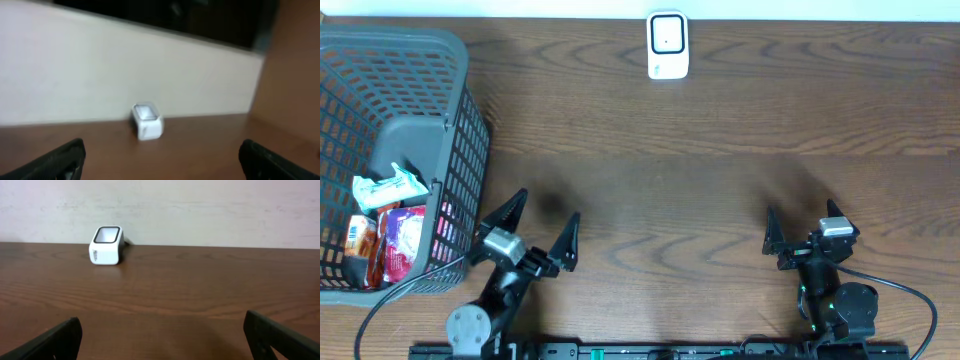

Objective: Scan the item barcode
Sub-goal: 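Reach the left gripper into the basket toward the purple tissue pack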

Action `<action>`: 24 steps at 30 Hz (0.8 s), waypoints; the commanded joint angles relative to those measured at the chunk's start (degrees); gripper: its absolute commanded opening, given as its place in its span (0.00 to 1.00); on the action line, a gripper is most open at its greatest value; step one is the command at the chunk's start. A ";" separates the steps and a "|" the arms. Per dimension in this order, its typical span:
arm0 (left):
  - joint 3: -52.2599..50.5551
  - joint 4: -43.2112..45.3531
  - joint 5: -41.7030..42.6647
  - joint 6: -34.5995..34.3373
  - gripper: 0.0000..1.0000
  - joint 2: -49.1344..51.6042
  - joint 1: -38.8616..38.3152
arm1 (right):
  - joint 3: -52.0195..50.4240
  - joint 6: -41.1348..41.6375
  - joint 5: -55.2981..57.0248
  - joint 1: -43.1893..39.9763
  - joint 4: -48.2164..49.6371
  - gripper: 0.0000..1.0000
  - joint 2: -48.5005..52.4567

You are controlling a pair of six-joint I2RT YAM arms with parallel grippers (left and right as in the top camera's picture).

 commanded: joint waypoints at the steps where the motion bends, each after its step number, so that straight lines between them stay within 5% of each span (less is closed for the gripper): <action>1: 2.45 3.23 3.93 -5.97 0.98 -0.39 -0.17 | -0.20 0.59 0.09 -0.28 -0.09 0.99 -0.31; 10: 18.34 3.02 -3.43 -1.99 0.98 7.80 -0.17 | -0.20 0.59 0.09 -0.28 -0.09 0.99 -0.31; 18: 45.20 -3.80 -13.07 11.26 0.98 32.30 0.55 | -0.20 0.59 0.09 -0.28 -0.09 0.99 -0.31; 22: 65.51 -20.83 -16.31 15.67 0.98 46.60 6.08 | -0.20 0.59 0.09 -0.28 -0.09 0.99 -0.31; 24: 79.95 -37.94 -17.73 19.37 0.98 56.37 12.17 | -0.20 0.59 0.09 -0.28 -0.09 0.99 -0.31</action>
